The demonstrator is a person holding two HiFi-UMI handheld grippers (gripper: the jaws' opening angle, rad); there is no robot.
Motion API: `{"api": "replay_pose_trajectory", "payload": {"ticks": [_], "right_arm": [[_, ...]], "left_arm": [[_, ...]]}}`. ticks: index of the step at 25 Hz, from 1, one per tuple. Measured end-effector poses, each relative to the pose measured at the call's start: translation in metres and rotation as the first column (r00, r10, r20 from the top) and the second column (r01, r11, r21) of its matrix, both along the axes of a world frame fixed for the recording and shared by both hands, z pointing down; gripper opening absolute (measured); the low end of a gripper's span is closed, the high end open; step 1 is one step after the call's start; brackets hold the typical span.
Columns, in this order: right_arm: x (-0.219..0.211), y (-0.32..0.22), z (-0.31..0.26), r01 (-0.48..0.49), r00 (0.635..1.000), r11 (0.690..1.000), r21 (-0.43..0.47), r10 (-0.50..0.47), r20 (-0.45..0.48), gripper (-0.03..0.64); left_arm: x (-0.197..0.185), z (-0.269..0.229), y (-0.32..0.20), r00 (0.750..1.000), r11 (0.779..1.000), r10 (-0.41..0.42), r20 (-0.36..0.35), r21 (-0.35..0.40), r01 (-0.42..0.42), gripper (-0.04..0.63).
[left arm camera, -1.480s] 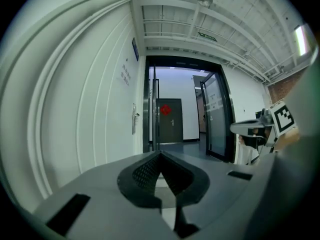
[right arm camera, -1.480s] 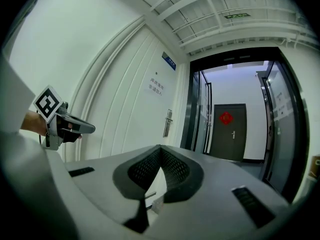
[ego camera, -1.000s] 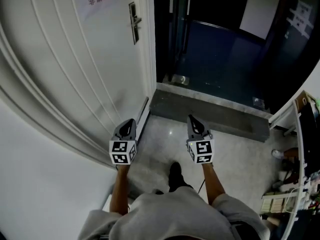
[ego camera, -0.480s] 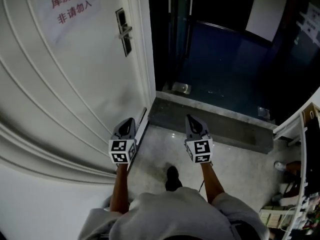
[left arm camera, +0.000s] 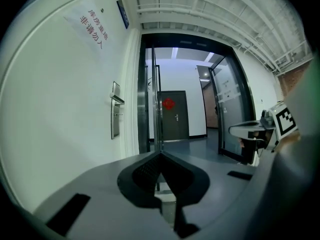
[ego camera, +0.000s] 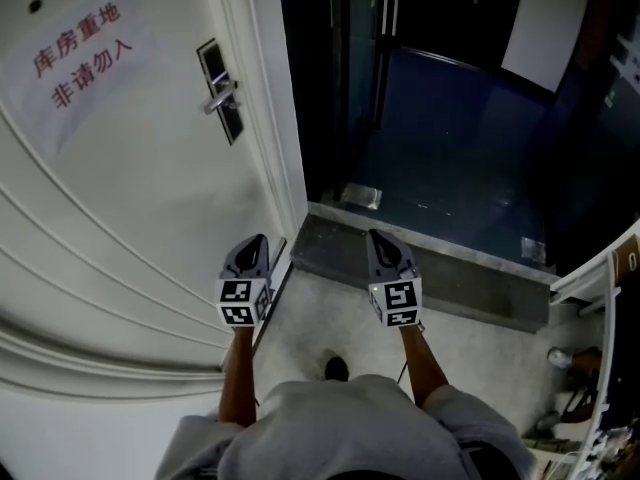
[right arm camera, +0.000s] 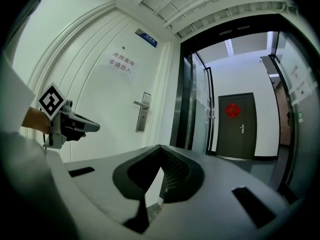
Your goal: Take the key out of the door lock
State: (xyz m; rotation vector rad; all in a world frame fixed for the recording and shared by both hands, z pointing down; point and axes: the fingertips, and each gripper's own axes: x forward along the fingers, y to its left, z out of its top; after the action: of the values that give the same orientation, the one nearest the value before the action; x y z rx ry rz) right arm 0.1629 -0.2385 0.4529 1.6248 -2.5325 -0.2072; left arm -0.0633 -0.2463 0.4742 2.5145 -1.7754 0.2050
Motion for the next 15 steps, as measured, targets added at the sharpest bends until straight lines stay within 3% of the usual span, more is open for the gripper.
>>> {"api": "replay_pose_trajectory", "payload": {"ticks": [15], "right_arm": [[-0.017, -0.114, 0.021, 0.040, 0.999, 0.998, -0.046, -0.040, 0.002, 0.023]], "left_arm": [[-0.015, 0.020, -0.104, 0.999, 0.998, -0.041, 0.011, -0.043, 0.041, 0.017]]}}
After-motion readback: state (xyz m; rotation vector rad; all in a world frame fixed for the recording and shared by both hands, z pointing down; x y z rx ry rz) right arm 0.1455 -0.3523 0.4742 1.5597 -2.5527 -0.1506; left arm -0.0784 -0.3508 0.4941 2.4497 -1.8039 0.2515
